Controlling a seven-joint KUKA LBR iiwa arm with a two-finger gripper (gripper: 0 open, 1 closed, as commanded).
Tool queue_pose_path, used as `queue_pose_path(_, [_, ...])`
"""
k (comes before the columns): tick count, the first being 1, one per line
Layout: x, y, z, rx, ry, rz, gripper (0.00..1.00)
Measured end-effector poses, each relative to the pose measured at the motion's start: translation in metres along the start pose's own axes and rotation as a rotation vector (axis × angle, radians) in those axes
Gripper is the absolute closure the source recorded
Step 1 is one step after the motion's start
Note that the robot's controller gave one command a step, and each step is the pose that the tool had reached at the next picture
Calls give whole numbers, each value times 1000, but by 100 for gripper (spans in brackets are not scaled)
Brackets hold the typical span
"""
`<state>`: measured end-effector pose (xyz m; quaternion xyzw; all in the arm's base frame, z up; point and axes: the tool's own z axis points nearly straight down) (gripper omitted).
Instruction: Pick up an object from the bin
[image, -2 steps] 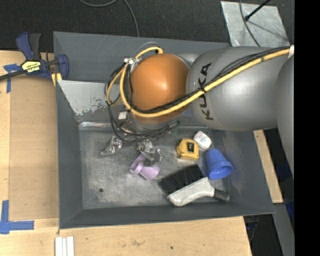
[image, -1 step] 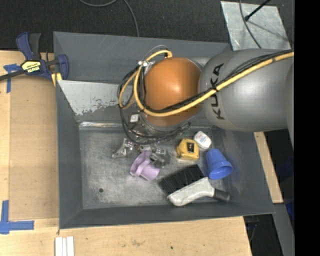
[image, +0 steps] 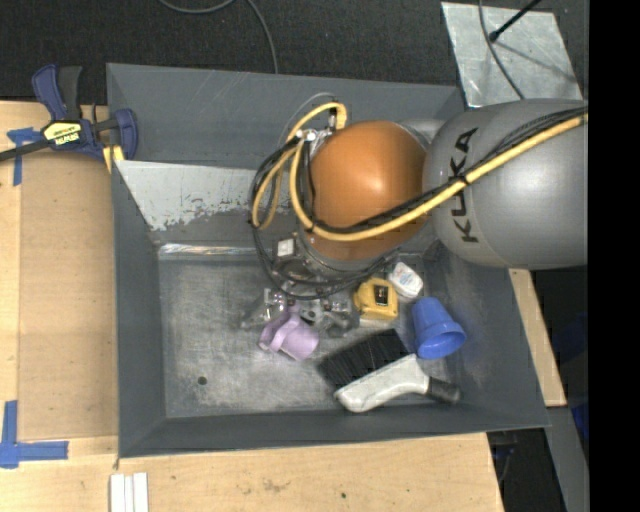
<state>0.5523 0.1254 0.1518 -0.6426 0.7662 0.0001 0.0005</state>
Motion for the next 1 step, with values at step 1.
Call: queue_pose_path(1, [21, -13, 18, 1, -1, 50, 0])
